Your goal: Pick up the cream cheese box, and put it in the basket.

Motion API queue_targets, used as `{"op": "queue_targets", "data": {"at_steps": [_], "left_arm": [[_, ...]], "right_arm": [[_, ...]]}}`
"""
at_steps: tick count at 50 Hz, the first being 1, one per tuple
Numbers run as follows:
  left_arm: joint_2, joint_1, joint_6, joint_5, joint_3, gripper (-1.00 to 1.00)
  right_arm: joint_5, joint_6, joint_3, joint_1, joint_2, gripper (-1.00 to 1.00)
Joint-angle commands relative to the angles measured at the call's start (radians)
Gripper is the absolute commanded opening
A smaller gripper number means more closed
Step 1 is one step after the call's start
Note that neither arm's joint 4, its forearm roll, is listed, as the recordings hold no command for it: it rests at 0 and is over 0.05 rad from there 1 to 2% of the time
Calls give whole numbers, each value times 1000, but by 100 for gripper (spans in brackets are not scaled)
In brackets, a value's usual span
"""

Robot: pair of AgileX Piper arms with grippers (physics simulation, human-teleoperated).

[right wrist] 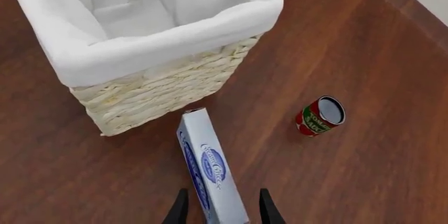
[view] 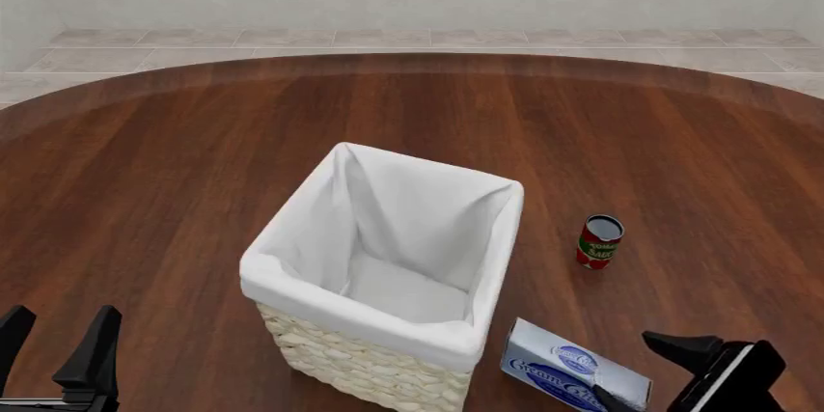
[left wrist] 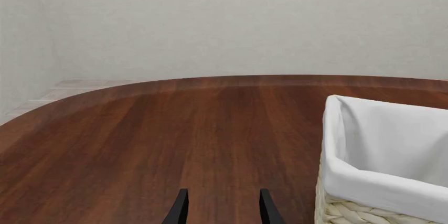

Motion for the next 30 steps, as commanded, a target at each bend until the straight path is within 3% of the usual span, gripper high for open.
{"op": "queue_targets", "data": {"at_steps": [1,30], "left_arm": [[0,0,0,0,0,100],[0,0,0,0,0,100]], "right_arm": [[31,-10,9,-5,-19,100],[86,-59,-10,-52,-4,100]]}}
